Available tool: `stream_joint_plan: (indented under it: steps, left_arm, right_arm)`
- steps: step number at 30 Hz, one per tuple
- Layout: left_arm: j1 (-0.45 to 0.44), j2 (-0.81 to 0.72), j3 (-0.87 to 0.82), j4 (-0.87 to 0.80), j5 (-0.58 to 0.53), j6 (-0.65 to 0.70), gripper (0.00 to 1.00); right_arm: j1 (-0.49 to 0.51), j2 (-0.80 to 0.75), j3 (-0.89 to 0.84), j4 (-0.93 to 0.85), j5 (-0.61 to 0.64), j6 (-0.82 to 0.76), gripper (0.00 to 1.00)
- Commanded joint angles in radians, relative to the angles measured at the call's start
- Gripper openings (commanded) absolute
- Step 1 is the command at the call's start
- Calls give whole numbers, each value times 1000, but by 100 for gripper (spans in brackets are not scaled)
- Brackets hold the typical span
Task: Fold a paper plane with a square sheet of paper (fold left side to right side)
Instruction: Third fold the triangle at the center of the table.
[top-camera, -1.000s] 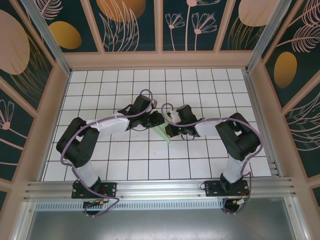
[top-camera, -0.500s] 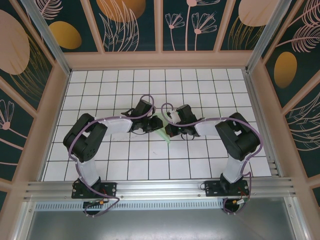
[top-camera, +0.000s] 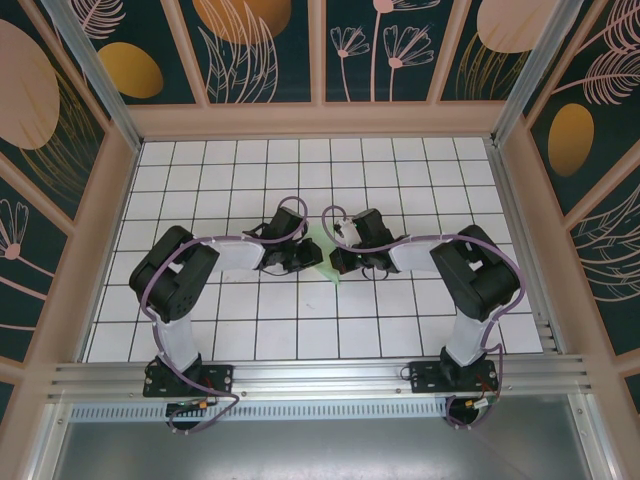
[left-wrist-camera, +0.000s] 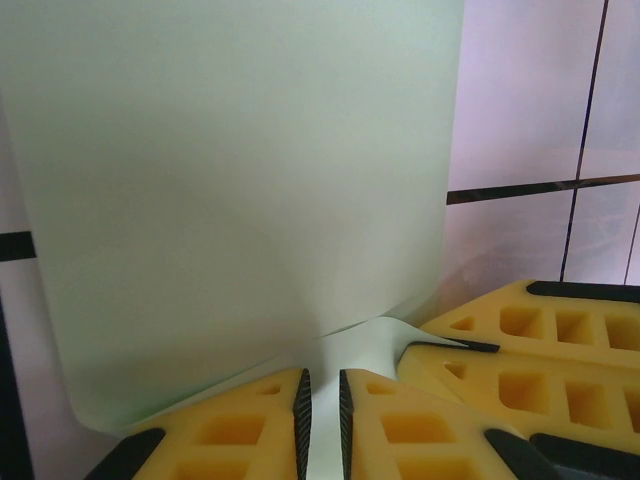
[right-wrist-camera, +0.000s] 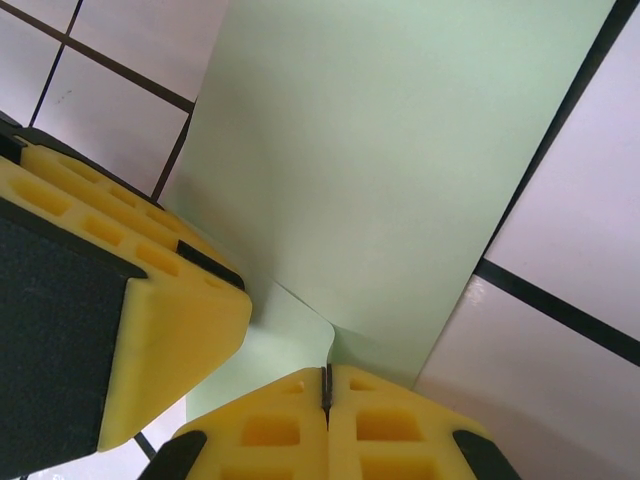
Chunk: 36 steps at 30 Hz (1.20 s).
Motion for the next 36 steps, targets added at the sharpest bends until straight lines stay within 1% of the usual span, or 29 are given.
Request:
stream_joint_plan:
  steps: [1,3,8,11,13,15,18,21,23,26,36]
  left_arm:
    - [-5,43,-39,-9,-38,-11,20]
    - [-6,47,-49,-11,-46,-11,20]
    - [-6,52,-61,-9,-55,-11,19]
    - [-6,54,-60,-9,-56,-11,19]
    - [-7,54,-57,-7,-57,-11,19]
    - [-8,52,-52,-10,-57,-10,18]
    - [-10,51,-48,-14,-59,-7,18]
    - [-12,51,-47,-15,-60,-7,18]
    - [-11,51,-47,-16,-61,-7,18]
    - [-11,52,-46,-17,-61,-7,18]
    - [-13,55,-45,-18,-60,-3,18]
  right_arm:
    - [8,16,21,-86,37,10,1]
    - [6,-11,38,-97,47,13,5]
    - [-14,-114,69,-139,72,20,24]
    - [-21,-172,73,-183,86,17,30]
    - [-20,-205,60,-207,61,18,30]
    - [-17,-236,39,-214,3,44,29]
    - [0,-267,-9,-175,-121,115,24]
    - [25,-259,-36,-125,-197,171,22]
    - [41,-236,-31,-118,-210,184,22]
    - [57,-191,-10,-142,-196,172,21]
    - [57,-114,-4,-174,-156,158,21]
